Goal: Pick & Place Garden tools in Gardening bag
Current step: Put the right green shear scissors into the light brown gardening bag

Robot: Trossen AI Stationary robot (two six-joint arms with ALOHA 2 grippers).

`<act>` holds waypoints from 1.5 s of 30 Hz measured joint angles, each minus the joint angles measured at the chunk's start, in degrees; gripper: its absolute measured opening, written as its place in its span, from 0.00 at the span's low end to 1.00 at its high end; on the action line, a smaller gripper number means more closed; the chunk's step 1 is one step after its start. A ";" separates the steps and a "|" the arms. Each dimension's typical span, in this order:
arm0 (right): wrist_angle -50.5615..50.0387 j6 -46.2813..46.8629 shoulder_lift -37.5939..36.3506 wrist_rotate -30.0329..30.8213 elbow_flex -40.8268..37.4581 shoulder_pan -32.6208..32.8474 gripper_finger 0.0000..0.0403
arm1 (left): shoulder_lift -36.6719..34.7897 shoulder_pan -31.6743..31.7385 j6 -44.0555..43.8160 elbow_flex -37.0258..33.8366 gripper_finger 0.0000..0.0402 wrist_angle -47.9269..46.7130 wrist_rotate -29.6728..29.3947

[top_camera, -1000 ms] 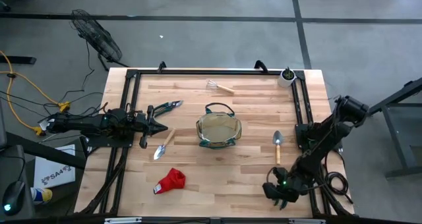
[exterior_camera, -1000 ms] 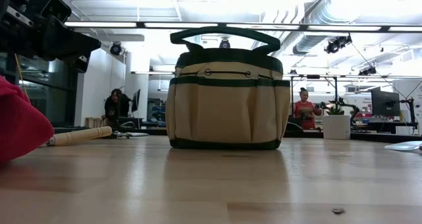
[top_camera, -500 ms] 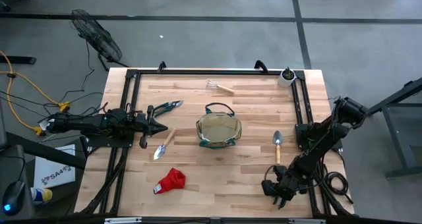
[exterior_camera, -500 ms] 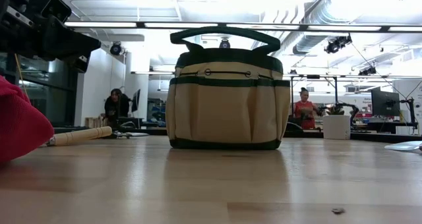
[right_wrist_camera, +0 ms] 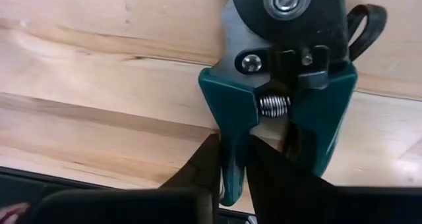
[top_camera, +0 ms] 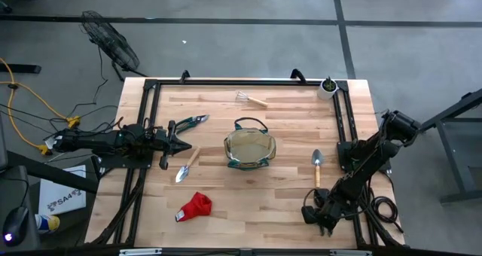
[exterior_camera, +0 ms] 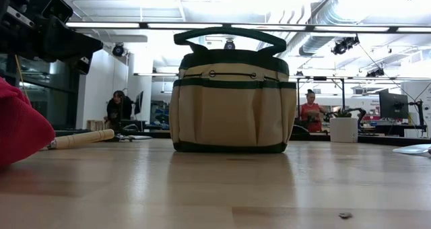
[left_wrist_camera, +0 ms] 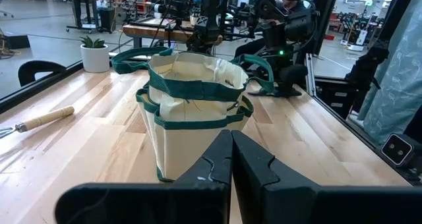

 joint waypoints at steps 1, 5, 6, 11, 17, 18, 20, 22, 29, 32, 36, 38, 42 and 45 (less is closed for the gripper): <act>0.49 -0.35 0.00 0.00 -0.02 0.00 0.09 | 0.00 0.00 0.00 0.00 0.00 0.00 -0.02; 3.05 -0.99 0.01 -0.14 -0.15 0.03 0.09 | 0.00 -0.01 0.00 0.00 0.00 0.00 -0.02; 3.80 -1.27 -0.12 -0.06 -0.22 0.04 0.09 | 0.00 0.00 0.00 0.00 0.00 0.00 -0.02; 7.31 -3.33 -2.33 4.25 -0.34 -0.08 0.09 | 0.00 0.00 0.00 0.00 0.00 0.00 0.00; 10.05 -7.70 -8.69 13.36 -0.32 -0.07 0.09 | 0.00 -0.01 0.00 0.00 0.00 0.00 -0.01; 10.44 -8.95 -9.98 15.17 -0.30 -0.07 0.09 | 0.00 0.00 0.00 -0.02 0.00 0.00 -0.02; 10.58 -11.68 -12.74 18.85 -0.28 -0.09 0.09 | 0.00 0.00 0.00 0.00 0.00 0.00 0.00; 10.64 -14.16 -15.42 22.12 -0.23 -0.11 0.09 | 0.00 -0.01 0.00 -0.01 0.00 0.01 0.00; 10.12 -23.24 -23.57 32.52 -0.20 -0.61 0.09 | 0.00 0.00 0.00 -0.02 0.00 0.00 0.00; 10.12 -27.46 -26.05 34.26 -0.16 -1.90 0.09 | -0.02 -0.02 0.00 0.00 0.00 0.00 -0.02; 9.82 -32.43 -28.35 34.27 -0.10 -4.41 0.09 | 0.00 -0.01 0.00 0.00 0.00 0.00 -0.02; 9.82 -34.66 -29.34 33.90 -0.10 -5.82 0.09 | 0.00 0.00 0.00 0.00 0.00 0.00 0.00; 9.75 -38.59 -30.63 33.63 -0.10 -8.18 0.09 | -0.01 0.00 -0.01 -0.01 0.00 0.01 -0.02; 9.70 -40.63 -31.41 33.41 -0.10 -9.54 0.09 | 0.00 -0.01 0.02 -0.01 0.00 0.07 -0.07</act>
